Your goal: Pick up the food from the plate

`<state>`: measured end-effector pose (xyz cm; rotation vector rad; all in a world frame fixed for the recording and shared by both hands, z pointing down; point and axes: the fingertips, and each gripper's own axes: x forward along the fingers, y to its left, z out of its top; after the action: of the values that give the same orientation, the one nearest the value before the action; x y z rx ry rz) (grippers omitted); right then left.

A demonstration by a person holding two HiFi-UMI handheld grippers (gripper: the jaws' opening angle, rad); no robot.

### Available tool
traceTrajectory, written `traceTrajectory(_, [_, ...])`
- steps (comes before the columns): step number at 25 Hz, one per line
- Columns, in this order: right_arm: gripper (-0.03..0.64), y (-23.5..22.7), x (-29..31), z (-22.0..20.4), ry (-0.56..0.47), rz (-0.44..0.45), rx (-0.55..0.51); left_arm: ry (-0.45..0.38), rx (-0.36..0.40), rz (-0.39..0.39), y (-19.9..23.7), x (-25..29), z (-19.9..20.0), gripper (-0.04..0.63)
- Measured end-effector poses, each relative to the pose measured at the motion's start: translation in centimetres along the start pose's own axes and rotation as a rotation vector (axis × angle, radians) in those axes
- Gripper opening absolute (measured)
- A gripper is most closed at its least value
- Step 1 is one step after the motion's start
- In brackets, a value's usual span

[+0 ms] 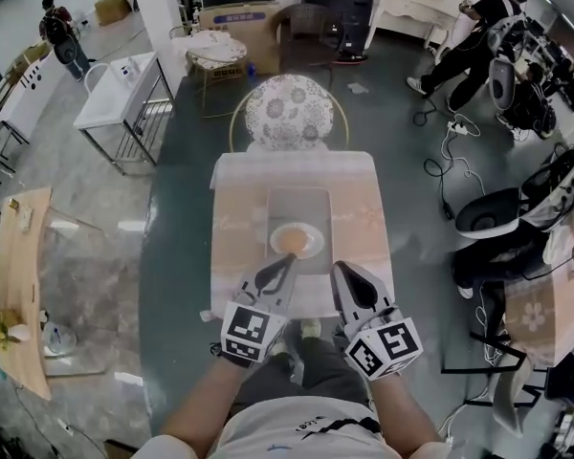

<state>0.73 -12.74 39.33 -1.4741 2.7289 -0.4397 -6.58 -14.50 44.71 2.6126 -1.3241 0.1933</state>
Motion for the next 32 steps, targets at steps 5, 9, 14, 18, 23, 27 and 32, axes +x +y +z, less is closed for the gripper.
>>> traceTrajectory(5, [0.014, -2.5, 2.6, -2.1, 0.024, -0.023, 0.033, 0.044, 0.000, -0.026, 1.2, 3.3, -2.3, 0.008])
traceTrajectory(9, [0.014, -4.1, 4.8, -3.9, 0.043, -0.025, 0.054, 0.070, 0.025, -0.048, 1.9, 5.4, -3.9, 0.008])
traceTrajectory(14, [0.014, -6.0, 7.0, -6.0, 0.061, -0.019, 0.077, 0.092, 0.041, -0.079, 2.6, 7.8, -6.1, 0.008])
traceTrajectory(18, [0.014, -7.2, 8.4, -8.1, 0.074, -0.020, 0.089, 0.120, 0.055, -0.093, 3.2, 9.6, -8.5, 0.025])
traceTrajectory(23, [0.014, -8.6, 9.5, -10.5, 0.083, -0.032, 0.106, 0.172, 0.089, -0.125, 3.6, 11.6, -12.1, 0.125])
traceTrajectory(27, [0.014, -9.7, 10.0, -12.0, 0.088, -0.043, 0.119, 0.216, 0.133, -0.140, 4.0, 13.1, -14.9, 0.174])
traceTrajectory(32, [0.014, -10.9, 10.4, -13.8, 0.096, -0.051, 0.131, 0.254, 0.183, -0.139, 4.7, 14.7, -17.7, 0.234])
